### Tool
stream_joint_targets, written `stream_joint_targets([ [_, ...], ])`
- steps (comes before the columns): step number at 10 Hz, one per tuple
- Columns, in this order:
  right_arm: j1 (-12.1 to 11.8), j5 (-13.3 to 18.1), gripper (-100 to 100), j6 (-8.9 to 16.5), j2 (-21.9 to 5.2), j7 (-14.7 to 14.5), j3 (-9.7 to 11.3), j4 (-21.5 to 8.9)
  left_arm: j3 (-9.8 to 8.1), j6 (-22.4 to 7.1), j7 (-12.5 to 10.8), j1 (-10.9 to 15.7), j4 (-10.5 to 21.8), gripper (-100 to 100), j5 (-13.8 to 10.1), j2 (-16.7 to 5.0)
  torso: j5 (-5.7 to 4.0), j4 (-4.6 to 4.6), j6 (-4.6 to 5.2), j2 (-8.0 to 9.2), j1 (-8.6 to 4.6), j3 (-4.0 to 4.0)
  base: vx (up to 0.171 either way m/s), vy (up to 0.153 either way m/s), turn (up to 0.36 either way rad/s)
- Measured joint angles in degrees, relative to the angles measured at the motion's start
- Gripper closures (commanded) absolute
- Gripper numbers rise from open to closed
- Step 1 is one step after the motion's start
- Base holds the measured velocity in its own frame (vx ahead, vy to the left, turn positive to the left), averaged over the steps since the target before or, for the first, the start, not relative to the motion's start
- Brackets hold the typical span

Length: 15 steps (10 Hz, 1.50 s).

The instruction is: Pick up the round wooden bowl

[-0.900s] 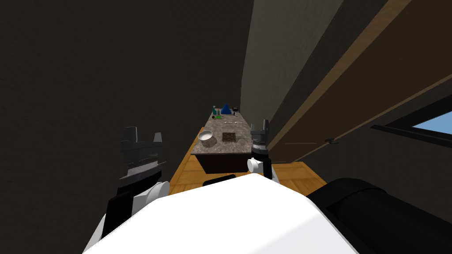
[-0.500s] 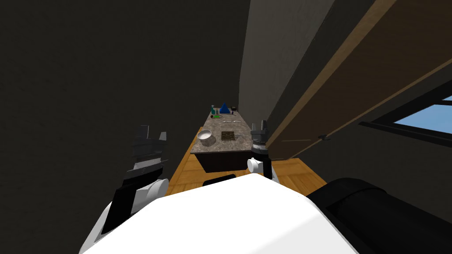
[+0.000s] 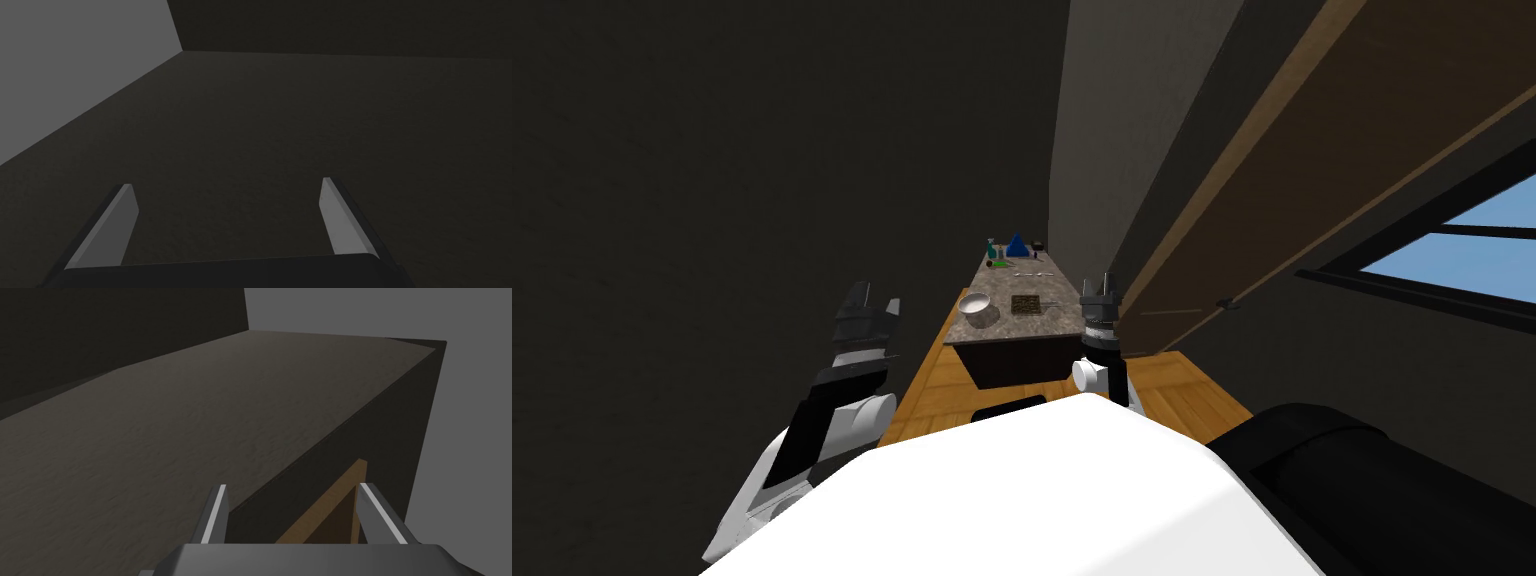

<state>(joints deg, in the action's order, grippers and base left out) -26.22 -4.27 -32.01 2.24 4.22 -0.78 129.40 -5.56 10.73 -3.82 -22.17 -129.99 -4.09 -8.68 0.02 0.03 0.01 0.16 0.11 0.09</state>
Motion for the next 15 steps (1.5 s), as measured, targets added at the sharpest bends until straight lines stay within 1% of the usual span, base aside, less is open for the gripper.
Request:
stream_joint_targets([
  [5, 0.0, 0.0, 0, 0.0, 0.0, 0.0, 0.0, 0.0, -0.76, -7.2, -2.4, 4.0, 2.6, -100, -0.1, -1.4, 0.00, 0.01, -0.02, 0.03, -0.02, 0.02, -0.053, 0.020, -0.070],
  [6, 0.0, 0.0, 0, 0.0, 0.0, 0.0, 0.0, 0.0, -0.95, -9.0, -2.9, 5.8, 3.7, -100, -0.1, -1.6, 0.00, 0.01, 0.00, 0.01, 0.01, 0.01, -0.047, 0.021, -0.056],
  [7, 0.0, 0.0, 0, 0.0, 0.0, 0.0, 0.0, 0.0, -1.10, -10.5, -3.3, 6.5, 4.5, -100, -0.1, -1.9, 0.00, 0.00, -0.03, 0.00, 0.00, 0.00, -0.053, 0.021, -0.104],
  [8, 0.0, 0.0, 0, 0.0, 0.0, 0.0, 0.0, 0.0, -1.37, -12.4, -4.0, 7.9, 5.0, -100, -0.1, -2.1, 0.00, 0.01, -0.01, 0.01, -0.01, 0.01, -0.053, 0.018, -0.054],
  [9, 0.0, 0.0, 0, 0.0, 0.0, 0.0, 0.0, 0.0, -1.39, -14.2, -4.5, 8.4, 5.2, -100, -0.1, -2.1, 0.00, 0.01, -0.03, 0.02, -0.02, 0.02, -0.061, 0.018, -0.094],
  [11, 0.0, 0.0, 0, 0.0, 0.0, 0.0, 0.0, 0.0, -1.80, -17.3, -5.7, 10.6, 7.4, -100, -0.2, -2.6, 0.00, 0.00, -0.03, 0.01, -0.02, 0.01, -0.057, 0.019, -0.084],
  [12, 0.0, 0.0, 0, 0.0, 0.0, 0.0, 0.0, 0.0, -1.96, -18.8, -6.4, 12.3, 8.6, -100, 0.0, -2.6, 0.00, 0.01, -0.01, 0.04, -0.01, 0.02, -0.049, 0.023, -0.057],
  [13, 0.0, 0.0, 0, 0.0, 0.0, 0.0, 0.0, 0.0, -2.11, -20.5, -6.9, 13.1, 9.1, -100, -0.1, -2.7, 0.00, 0.01, -0.04, 0.01, 0.00, 0.01, -0.015, 0.008, 0.004],
  [14, 0.0, 0.0, 0, 0.0, 0.0, 0.0, 0.0, 0.0, -2.10, -21.7, -7.0, 13.3, 9.2, -100, 0.0, -2.7, 0.00, -0.01, -0.04, -0.08, -0.04, -0.04, -0.028, 0.016, -0.090],
  [15, 0.0, 0.0, 0, 0.0, 0.0, 0.0, 0.0, 0.0, -2.29, -23.1, -7.6, 14.5, 10.0, -100, 0.0, -2.8, -0.01, -0.02, -0.01, -0.08, -0.03, -0.04, -0.037, 0.017, -0.086],
])
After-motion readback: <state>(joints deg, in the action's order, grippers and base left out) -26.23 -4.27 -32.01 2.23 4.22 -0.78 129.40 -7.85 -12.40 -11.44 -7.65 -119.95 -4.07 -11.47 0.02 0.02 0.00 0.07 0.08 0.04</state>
